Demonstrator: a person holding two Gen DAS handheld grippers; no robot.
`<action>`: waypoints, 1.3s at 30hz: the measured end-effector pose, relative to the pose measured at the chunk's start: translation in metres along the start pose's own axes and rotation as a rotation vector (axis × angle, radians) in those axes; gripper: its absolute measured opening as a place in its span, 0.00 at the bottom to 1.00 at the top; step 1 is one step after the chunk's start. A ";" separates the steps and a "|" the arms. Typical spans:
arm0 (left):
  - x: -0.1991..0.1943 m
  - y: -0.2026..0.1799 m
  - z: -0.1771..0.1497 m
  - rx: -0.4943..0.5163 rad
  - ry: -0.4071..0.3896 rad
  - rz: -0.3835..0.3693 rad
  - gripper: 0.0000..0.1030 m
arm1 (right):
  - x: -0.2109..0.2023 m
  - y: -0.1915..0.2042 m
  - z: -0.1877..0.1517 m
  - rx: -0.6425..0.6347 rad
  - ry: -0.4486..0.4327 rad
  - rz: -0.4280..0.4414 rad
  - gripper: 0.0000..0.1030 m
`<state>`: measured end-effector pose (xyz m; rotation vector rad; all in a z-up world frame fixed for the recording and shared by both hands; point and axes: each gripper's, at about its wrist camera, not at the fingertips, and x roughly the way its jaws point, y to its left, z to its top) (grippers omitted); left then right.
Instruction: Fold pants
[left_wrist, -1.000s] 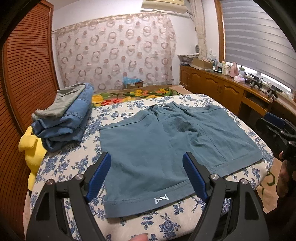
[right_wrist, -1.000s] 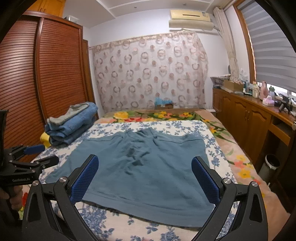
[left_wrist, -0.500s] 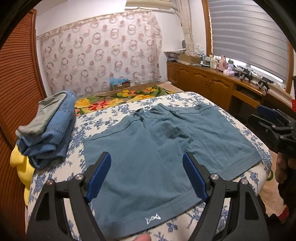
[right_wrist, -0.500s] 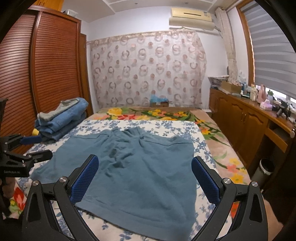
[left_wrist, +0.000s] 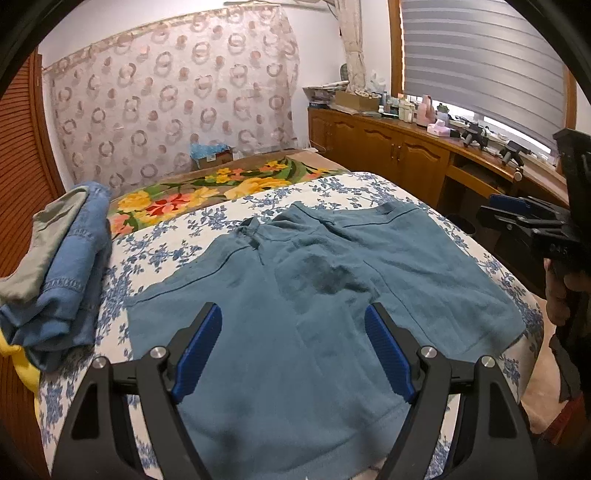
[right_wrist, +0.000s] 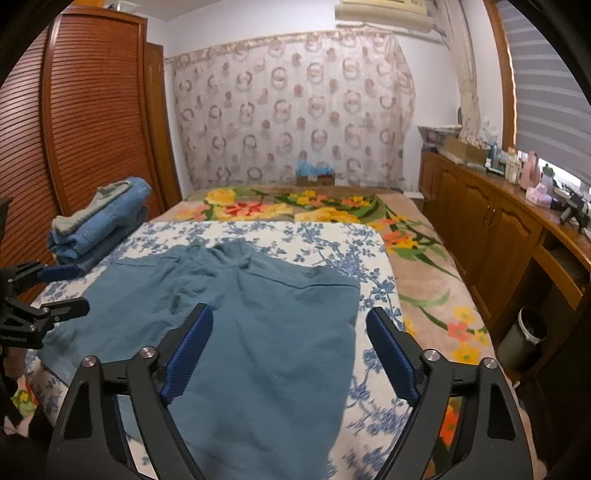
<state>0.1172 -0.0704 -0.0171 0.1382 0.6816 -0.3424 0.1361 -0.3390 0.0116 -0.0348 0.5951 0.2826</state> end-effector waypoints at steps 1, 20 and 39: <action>0.002 -0.001 0.003 0.003 0.003 -0.003 0.78 | 0.004 -0.004 0.002 0.001 0.014 -0.001 0.78; 0.068 0.006 0.039 0.060 0.090 -0.085 0.78 | 0.112 -0.079 0.018 0.067 0.280 0.001 0.30; 0.110 0.016 0.015 0.019 0.200 -0.126 0.78 | 0.131 -0.065 0.030 -0.015 0.294 -0.044 0.01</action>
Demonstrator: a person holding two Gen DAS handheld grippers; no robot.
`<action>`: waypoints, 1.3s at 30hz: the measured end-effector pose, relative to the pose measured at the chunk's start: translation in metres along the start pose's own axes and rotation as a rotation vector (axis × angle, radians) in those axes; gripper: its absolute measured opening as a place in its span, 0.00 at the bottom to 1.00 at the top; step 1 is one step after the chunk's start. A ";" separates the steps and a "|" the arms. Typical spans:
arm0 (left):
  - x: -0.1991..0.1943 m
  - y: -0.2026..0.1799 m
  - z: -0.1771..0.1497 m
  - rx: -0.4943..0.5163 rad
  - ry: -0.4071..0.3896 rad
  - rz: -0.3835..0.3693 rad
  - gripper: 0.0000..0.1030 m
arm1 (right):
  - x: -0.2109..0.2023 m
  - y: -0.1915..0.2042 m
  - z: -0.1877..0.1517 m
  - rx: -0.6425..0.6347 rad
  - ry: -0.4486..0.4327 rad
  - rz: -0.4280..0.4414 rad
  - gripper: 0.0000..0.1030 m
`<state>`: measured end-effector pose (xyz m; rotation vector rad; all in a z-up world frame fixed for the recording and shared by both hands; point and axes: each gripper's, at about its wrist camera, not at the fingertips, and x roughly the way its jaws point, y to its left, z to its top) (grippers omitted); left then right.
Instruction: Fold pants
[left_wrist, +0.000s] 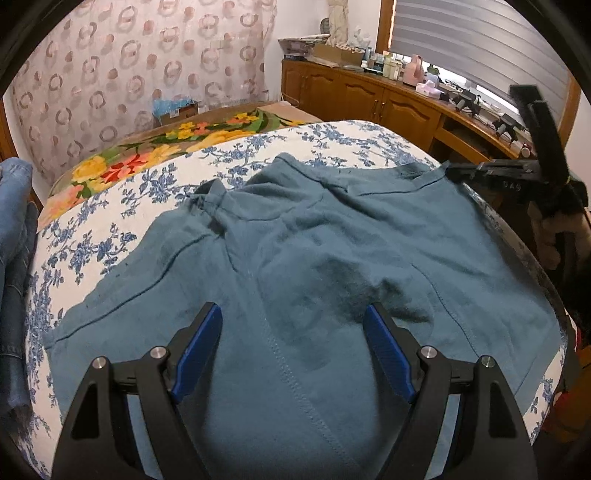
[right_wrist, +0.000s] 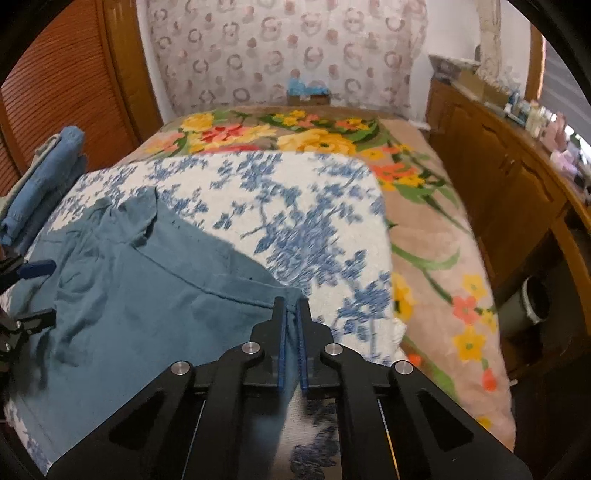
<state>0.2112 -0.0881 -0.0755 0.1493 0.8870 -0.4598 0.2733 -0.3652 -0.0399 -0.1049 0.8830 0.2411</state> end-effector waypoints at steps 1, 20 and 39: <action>0.000 0.000 0.001 0.001 0.001 0.003 0.78 | -0.005 -0.003 0.001 0.003 -0.016 -0.021 0.01; 0.010 0.000 0.000 0.010 0.036 0.058 0.87 | -0.026 -0.003 -0.010 0.024 -0.048 -0.041 0.29; -0.074 0.006 -0.041 -0.068 -0.078 0.051 0.87 | -0.092 0.071 -0.064 0.007 -0.186 0.015 0.54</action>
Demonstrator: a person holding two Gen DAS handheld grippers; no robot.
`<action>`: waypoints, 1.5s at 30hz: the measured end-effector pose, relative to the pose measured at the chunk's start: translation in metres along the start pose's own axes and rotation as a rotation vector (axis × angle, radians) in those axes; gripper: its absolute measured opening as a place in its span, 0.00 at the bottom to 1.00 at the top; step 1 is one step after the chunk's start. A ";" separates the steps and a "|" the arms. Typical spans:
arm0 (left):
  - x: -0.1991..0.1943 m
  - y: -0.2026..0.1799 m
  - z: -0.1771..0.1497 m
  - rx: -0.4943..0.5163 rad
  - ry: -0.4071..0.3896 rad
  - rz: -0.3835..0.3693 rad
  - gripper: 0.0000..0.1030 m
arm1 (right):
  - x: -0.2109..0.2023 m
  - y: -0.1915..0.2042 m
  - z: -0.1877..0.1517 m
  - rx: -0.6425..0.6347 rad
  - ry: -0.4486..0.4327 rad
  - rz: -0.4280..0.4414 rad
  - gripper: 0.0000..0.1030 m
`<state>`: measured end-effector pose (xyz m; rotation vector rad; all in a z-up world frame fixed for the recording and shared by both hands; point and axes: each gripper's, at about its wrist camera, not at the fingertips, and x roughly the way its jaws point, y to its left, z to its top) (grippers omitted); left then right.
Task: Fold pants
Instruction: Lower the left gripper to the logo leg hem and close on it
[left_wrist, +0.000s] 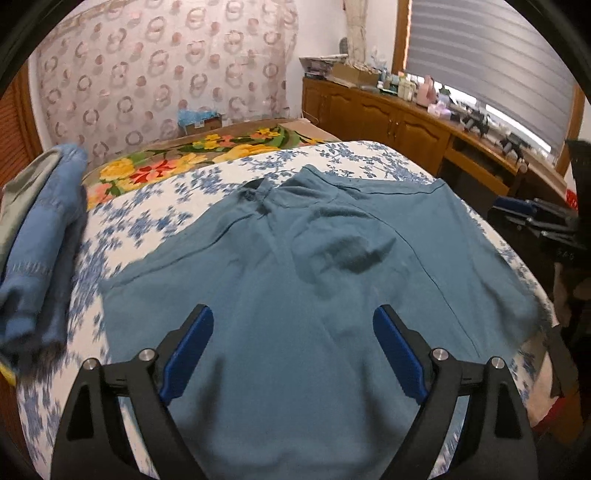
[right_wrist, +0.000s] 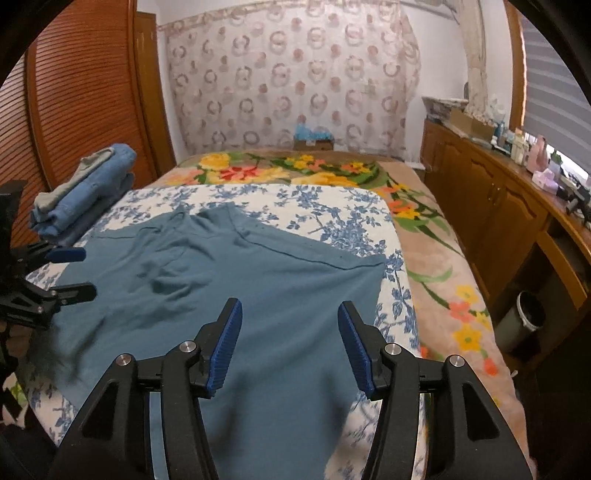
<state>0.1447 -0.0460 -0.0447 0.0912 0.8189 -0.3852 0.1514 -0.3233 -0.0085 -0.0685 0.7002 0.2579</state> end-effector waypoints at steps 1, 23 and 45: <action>-0.005 0.002 -0.005 -0.012 -0.004 0.001 0.87 | -0.003 0.002 -0.002 0.005 -0.009 -0.004 0.53; -0.069 0.053 -0.115 -0.188 -0.018 0.104 0.73 | -0.028 0.061 -0.044 -0.036 -0.017 0.094 0.53; -0.076 0.043 -0.127 -0.186 -0.027 0.058 0.04 | -0.022 0.070 -0.065 -0.041 0.032 0.152 0.53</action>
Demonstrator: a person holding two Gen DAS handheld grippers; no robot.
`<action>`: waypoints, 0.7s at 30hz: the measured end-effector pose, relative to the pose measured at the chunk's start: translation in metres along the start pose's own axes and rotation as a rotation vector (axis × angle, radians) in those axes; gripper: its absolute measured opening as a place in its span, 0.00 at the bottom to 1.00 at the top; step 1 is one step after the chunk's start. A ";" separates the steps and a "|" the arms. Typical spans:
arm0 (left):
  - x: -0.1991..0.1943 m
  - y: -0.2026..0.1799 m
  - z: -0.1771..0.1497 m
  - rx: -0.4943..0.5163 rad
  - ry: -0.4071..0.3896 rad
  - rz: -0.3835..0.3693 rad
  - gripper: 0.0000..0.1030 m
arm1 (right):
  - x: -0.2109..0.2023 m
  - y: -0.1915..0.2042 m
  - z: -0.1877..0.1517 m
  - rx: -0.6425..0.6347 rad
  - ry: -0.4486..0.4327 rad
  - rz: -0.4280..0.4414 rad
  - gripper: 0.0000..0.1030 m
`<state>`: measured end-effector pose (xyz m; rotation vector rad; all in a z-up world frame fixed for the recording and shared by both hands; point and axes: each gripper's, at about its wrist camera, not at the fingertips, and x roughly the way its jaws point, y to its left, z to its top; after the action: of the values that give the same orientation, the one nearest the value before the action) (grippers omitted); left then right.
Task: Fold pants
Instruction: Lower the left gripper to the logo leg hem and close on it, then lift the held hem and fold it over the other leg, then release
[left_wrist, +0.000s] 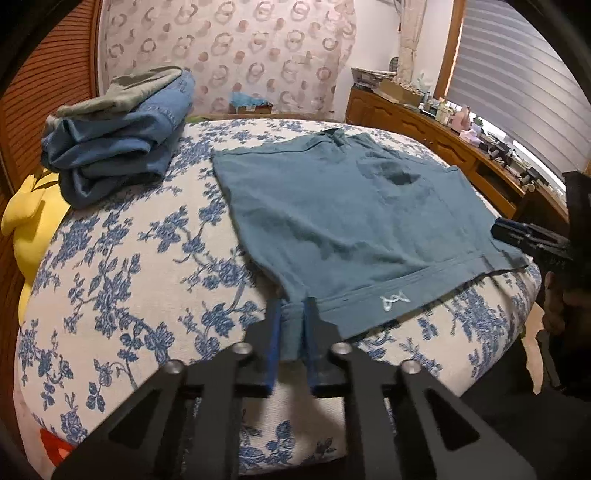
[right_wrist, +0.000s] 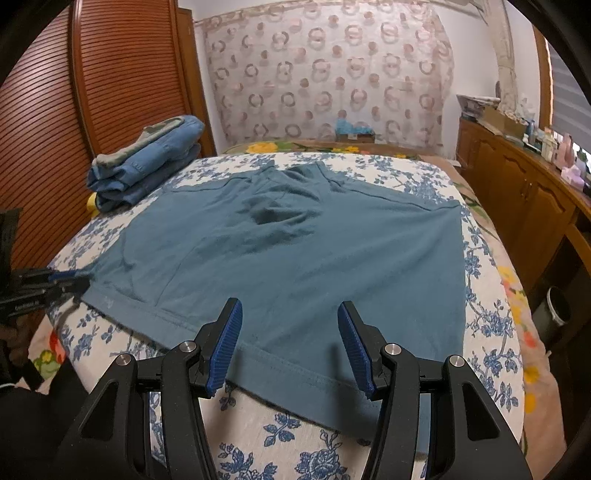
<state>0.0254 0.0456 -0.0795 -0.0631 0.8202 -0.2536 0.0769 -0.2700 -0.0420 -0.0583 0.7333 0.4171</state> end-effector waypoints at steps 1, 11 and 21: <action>-0.001 -0.003 0.002 0.008 -0.005 0.000 0.04 | 0.001 0.000 0.000 0.002 0.002 0.000 0.53; -0.005 -0.034 0.034 0.081 -0.047 -0.042 0.03 | -0.001 -0.007 -0.008 0.020 0.004 0.022 0.53; 0.014 -0.081 0.072 0.175 -0.057 -0.110 0.03 | -0.012 -0.021 -0.014 0.047 -0.015 0.012 0.53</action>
<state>0.0706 -0.0392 -0.0277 0.0483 0.7356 -0.4245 0.0680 -0.2967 -0.0464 -0.0063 0.7291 0.4113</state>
